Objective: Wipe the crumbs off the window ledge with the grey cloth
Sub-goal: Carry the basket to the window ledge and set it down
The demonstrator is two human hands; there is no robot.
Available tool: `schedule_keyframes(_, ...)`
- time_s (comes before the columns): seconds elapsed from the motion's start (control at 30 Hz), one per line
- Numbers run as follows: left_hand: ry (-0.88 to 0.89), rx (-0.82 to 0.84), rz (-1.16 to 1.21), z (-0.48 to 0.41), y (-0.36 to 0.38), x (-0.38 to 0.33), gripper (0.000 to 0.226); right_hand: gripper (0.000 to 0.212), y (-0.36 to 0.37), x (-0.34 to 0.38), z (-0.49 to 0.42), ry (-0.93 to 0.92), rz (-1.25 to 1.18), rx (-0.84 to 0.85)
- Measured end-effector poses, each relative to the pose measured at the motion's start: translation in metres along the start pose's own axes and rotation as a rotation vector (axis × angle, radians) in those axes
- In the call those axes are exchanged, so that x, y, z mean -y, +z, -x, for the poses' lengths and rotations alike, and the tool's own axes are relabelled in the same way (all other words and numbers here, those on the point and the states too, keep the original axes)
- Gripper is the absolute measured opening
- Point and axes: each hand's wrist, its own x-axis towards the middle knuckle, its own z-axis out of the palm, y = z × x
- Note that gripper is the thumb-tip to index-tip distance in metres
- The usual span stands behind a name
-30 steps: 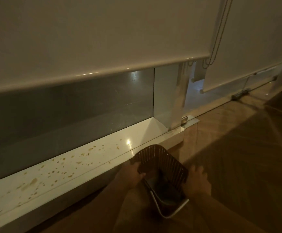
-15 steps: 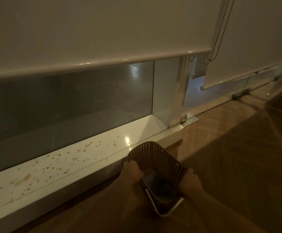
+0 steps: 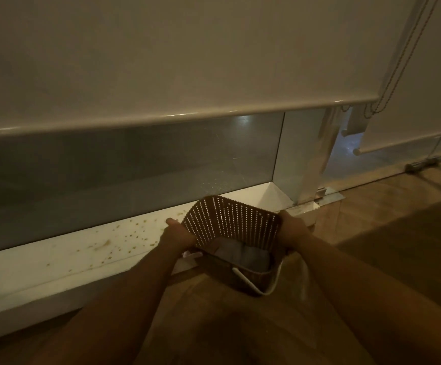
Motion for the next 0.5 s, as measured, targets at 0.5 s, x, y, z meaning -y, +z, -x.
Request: schedule_keyframes(0.5, -0.13, 0.116, -0.408, 0.075, -0.133, 0.117, 0.019, 0.028, 0.069, 0.126, 0.046, -0.236, 0.091, -0.009)
